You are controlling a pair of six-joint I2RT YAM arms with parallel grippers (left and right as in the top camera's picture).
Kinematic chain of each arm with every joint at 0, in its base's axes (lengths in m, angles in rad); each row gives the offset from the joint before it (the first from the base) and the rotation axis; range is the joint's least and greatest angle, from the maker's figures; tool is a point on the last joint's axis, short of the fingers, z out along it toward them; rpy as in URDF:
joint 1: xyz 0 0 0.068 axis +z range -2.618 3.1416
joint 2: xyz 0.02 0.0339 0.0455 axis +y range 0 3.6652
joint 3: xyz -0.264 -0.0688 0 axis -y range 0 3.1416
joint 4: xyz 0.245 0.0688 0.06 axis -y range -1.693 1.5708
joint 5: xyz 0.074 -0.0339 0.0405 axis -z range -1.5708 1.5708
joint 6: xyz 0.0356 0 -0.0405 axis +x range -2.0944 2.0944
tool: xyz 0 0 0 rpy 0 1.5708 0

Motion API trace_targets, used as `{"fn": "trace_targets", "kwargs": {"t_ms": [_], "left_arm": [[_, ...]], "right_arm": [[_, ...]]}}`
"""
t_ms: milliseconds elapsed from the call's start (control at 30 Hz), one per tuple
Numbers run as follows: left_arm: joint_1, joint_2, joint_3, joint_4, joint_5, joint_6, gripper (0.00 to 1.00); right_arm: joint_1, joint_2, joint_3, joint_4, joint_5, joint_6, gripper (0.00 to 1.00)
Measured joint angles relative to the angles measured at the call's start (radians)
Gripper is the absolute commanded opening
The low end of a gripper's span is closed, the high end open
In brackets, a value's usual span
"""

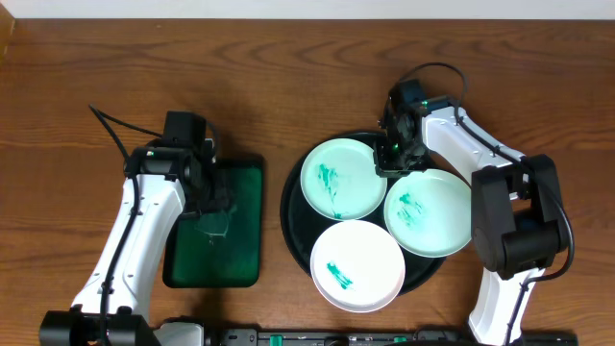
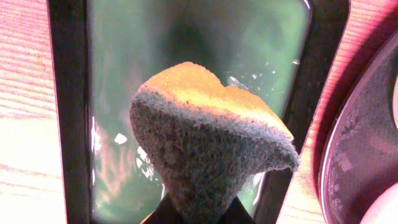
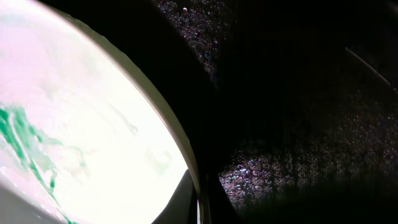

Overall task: Clean dirty plates on tray and stack at the side
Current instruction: 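Carry the sponge with the left gripper toward the held plate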

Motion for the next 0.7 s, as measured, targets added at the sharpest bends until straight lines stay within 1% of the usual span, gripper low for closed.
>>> {"fn": "trace_targets", "kwargs": {"t_ms": [100, 200, 300, 700], "left_arm": [[0.000, 0.000, 0.000, 0.047, 0.000, 0.000, 0.07], [-0.001, -0.007, 0.000, 0.138, 0.000, 0.000, 0.07], [-0.007, -0.042, 0.000, 0.185, 0.000, 0.000, 0.07], [-0.040, -0.384, 0.000, 0.199, -0.091, -0.008, 0.07]], "right_arm": [[0.000, 0.000, 0.000, 0.001, 0.000, 0.000, 0.01], [0.000, 0.000, 0.000, 0.002, 0.000, -0.003, 0.01], [0.000, 0.000, 0.000, 0.002, 0.000, -0.004, 0.01], [0.000, 0.000, 0.000, 0.000, 0.000, -0.004, 0.01]]}}
